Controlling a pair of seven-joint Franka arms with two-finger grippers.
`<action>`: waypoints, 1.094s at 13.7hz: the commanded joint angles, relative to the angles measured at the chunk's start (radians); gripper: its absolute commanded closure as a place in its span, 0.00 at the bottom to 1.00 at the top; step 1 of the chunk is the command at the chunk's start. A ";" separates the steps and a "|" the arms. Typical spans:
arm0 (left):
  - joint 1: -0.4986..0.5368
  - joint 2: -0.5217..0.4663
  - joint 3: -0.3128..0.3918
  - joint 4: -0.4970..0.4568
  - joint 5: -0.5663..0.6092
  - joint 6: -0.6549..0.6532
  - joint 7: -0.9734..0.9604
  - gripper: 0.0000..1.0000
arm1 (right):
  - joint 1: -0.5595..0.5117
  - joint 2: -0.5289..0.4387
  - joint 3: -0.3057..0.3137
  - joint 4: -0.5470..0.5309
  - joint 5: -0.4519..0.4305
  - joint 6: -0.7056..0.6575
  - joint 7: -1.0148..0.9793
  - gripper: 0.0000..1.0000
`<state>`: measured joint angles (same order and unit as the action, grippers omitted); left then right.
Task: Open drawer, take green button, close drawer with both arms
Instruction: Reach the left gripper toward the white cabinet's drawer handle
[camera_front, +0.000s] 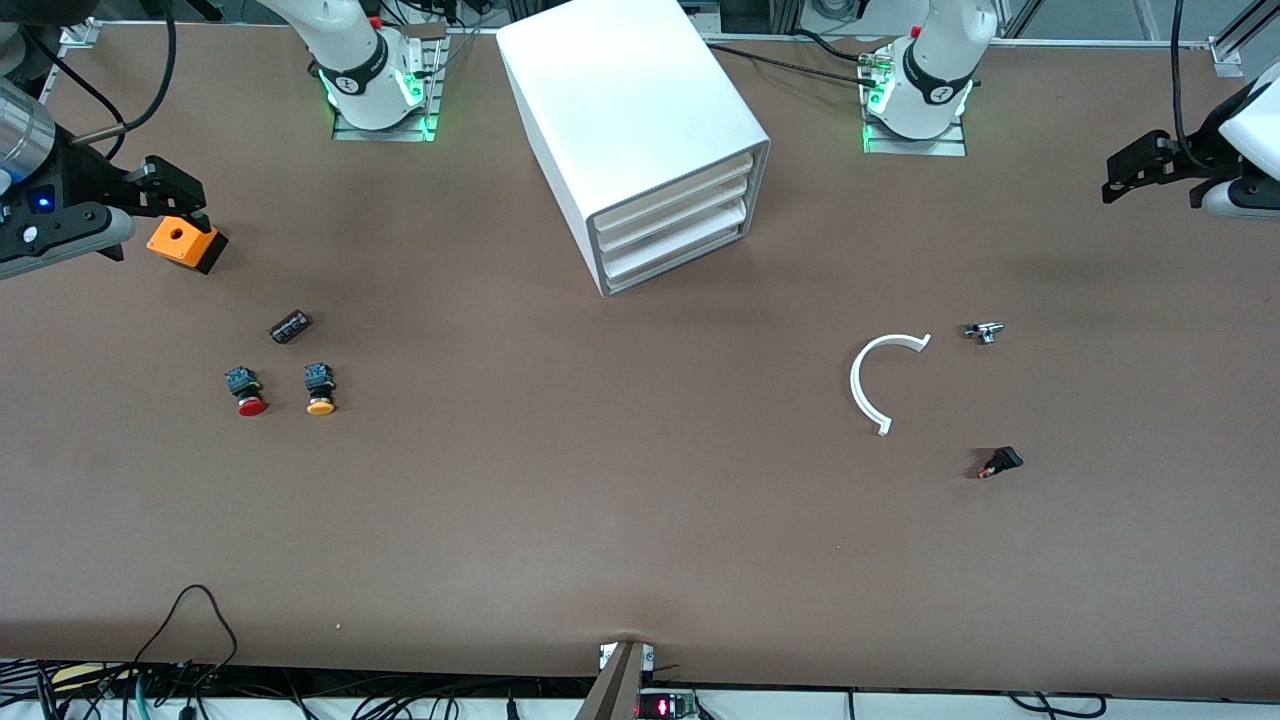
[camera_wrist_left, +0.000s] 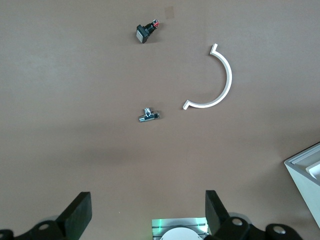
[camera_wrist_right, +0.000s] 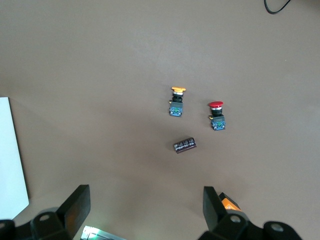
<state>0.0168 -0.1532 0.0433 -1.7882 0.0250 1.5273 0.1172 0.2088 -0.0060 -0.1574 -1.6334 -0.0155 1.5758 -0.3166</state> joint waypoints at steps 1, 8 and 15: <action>0.002 0.021 0.009 0.032 0.012 -0.012 0.054 0.00 | -0.009 0.012 0.009 0.029 -0.015 -0.004 0.011 0.00; 0.032 0.173 0.010 0.032 -0.199 -0.039 0.153 0.00 | -0.011 0.012 0.009 0.029 -0.012 0.010 0.010 0.00; 0.009 0.395 -0.069 0.033 -0.396 -0.032 0.191 0.00 | -0.011 0.018 0.007 0.029 -0.012 0.012 0.010 0.00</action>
<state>0.0316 0.1867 0.0080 -1.7862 -0.3272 1.5103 0.2801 0.2080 -0.0028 -0.1575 -1.6325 -0.0155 1.5945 -0.3163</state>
